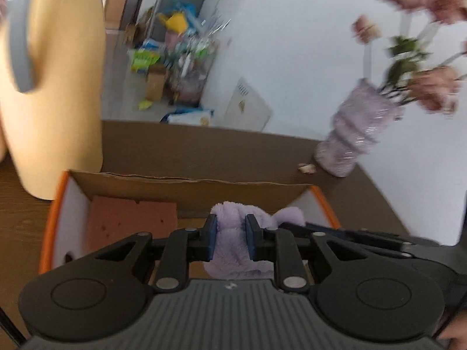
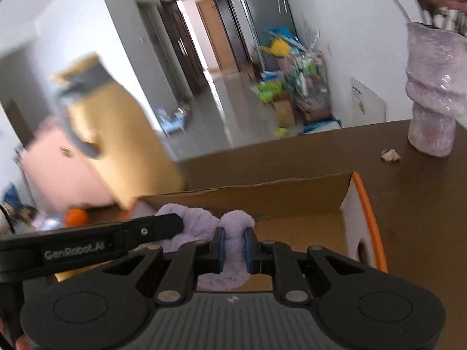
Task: Organize soft objects
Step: 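Carry the headband into the box beside the sponge and release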
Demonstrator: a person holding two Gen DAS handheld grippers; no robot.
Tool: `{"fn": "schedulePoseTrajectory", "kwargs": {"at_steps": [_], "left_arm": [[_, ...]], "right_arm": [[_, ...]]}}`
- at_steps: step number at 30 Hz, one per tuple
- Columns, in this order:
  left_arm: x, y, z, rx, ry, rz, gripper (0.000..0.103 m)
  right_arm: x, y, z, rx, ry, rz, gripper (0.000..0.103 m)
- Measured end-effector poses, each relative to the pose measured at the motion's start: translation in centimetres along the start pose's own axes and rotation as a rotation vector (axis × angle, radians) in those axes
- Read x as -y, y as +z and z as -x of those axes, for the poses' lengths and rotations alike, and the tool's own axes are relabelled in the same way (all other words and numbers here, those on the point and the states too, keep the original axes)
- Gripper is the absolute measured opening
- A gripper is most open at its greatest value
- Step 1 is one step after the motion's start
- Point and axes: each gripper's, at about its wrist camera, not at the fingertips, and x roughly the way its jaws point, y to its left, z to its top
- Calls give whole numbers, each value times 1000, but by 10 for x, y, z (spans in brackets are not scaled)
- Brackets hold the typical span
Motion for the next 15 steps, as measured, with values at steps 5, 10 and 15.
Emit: {"fn": "schedulePoseTrajectory", "kwargs": {"at_steps": [5, 10, 15], "left_arm": [[-5, 6, -45, -31, 72, -31, 23], [-4, 7, -33, 16, 116, -103, 44], [-2, 0, 22, 77, 145, -110, 57]], "right_arm": [[17, 18, -66, -66, -72, 58, 15], [36, 21, -108, -136, -76, 16, 24], [37, 25, -86, -113, -36, 35, 36]]}}
